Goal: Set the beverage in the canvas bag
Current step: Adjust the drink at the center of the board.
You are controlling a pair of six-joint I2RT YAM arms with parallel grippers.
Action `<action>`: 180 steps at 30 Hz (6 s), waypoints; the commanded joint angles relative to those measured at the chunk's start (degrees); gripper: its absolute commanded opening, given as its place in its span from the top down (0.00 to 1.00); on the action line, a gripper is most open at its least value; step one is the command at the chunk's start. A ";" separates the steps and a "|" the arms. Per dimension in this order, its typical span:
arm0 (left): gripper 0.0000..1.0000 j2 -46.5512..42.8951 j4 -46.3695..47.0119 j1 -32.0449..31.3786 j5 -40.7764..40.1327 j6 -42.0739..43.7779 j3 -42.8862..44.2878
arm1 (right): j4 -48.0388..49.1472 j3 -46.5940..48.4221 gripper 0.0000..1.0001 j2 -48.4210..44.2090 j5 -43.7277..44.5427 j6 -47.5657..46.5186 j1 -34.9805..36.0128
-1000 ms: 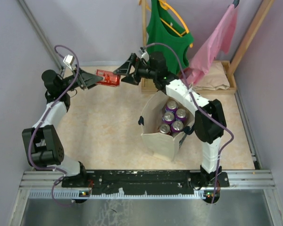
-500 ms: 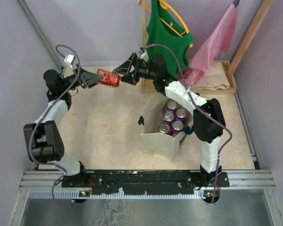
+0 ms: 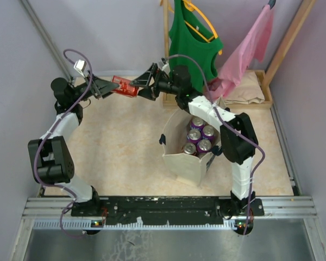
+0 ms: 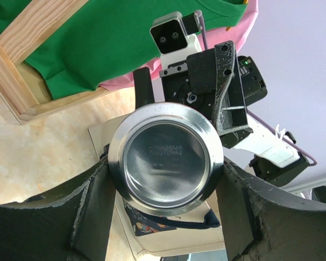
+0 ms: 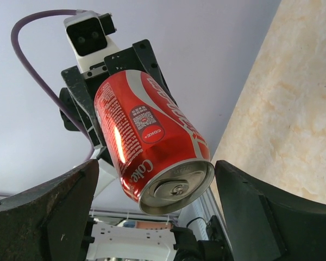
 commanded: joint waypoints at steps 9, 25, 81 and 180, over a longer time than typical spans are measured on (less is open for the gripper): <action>1.00 0.19 3.93 -1.02 -2.74 -0.04 2.80 | 7.67 0.60 0.18 2.28 1.14 3.59 0.87; 1.00 0.37 3.63 -1.37 -4.53 0.37 1.97 | 20.47 -2.02 0.19 4.03 1.50 12.33 1.44; 1.00 1.59 25.09 -1.86 2.17 -12.84 -7.79 | 20.86 2.29 0.51 3.37 -2.23 5.07 0.52; 0.00 0.77 6.93 -0.07 -1.39 4.69 -8.39 | -18.82 7.52 1.00 -1.77 2.41 -21.61 0.08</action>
